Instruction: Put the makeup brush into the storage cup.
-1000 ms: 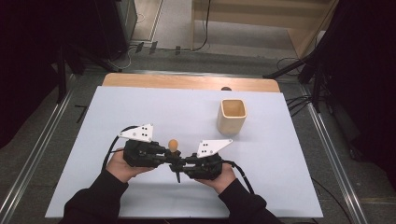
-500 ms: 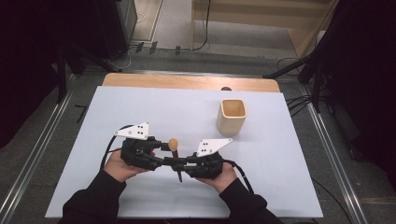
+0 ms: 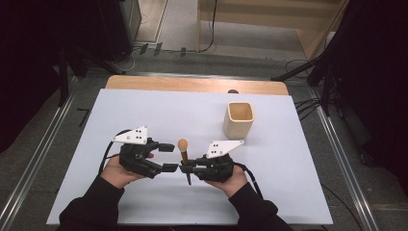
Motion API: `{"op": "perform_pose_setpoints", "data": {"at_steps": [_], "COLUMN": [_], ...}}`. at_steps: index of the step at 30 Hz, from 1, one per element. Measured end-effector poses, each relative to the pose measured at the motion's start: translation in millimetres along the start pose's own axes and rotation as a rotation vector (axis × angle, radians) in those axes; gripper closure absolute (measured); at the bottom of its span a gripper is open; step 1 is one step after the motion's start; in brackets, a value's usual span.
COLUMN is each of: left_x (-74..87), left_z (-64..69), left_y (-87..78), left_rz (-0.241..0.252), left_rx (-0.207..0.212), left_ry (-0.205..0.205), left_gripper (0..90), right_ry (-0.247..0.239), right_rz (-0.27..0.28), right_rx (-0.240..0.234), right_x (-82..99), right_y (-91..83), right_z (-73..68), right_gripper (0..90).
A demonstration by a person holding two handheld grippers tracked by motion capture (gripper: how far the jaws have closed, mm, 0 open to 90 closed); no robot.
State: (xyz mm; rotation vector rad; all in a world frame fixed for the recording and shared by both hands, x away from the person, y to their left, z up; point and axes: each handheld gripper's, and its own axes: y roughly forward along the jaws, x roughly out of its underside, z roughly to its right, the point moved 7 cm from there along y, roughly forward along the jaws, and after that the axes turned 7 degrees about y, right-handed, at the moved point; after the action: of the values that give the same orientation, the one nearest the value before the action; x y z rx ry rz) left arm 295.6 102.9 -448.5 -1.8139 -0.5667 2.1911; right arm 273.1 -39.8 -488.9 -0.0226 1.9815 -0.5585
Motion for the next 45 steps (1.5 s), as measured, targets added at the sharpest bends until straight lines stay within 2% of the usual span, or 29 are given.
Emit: {"op": "perform_pose_setpoints", "data": {"at_steps": [3,5,11,15,17,25,28,36,41,45], "left_x": [1.4,3.5,10.4,16.7,18.9,26.7,30.4,39.5,41.8,43.8], "left_z": [-1.8,-3.3,-4.4,-4.0,-4.4,-5.2,-4.7,-4.3,-3.6,-3.4], "left_y": [-1.2,-1.6,-1.1,-0.4,-0.3,-6.5,-11.4,-22.2,-26.7,-29.8], "left_rz": [0.007,-0.007,-0.027,-0.055,-0.06,-0.015,-0.01,0.013,0.028,0.041], "left_rx": [-0.009,-0.022,-0.023,-0.032,-0.045,-0.109,-0.117,-0.178,-0.187,-0.215], "left_ry": [-0.002,-0.002,-0.005,0.039,0.046,0.072,0.054,0.056,0.051,0.056], "left_gripper": [28.9,28.3,26.8,22.6,20.3,15.0,14.3,14.2,14.3,14.3], "right_ry": [0.003,0.006,-0.005,-0.009,-0.001,0.0,0.003,0.003,0.017,0.02], "right_rz": [-0.01,-0.016,-0.023,-0.023,-0.022,-0.011,-0.009,0.005,0.022,0.032], "right_rx": [0.004,0.005,0.016,0.03,0.036,0.057,0.063,0.079,0.088,0.098], "right_x": [0.1,0.4,1.4,1.0,0.7,-1.8,-2.1,-3.8,-5.8,-7.3], "right_y": [-1.2,-1.2,0.3,-1.5,-2.5,-7.8,-9.1,-14.2,-18.9,-22.9], "right_z": [1.7,2.4,4.6,5.9,7.0,10.8,11.9,15.0,18.0,19.8], "right_gripper": [78.5,78.5,78.5,78.5,78.5,78.5,78.5,78.5,78.5,78.5]}}
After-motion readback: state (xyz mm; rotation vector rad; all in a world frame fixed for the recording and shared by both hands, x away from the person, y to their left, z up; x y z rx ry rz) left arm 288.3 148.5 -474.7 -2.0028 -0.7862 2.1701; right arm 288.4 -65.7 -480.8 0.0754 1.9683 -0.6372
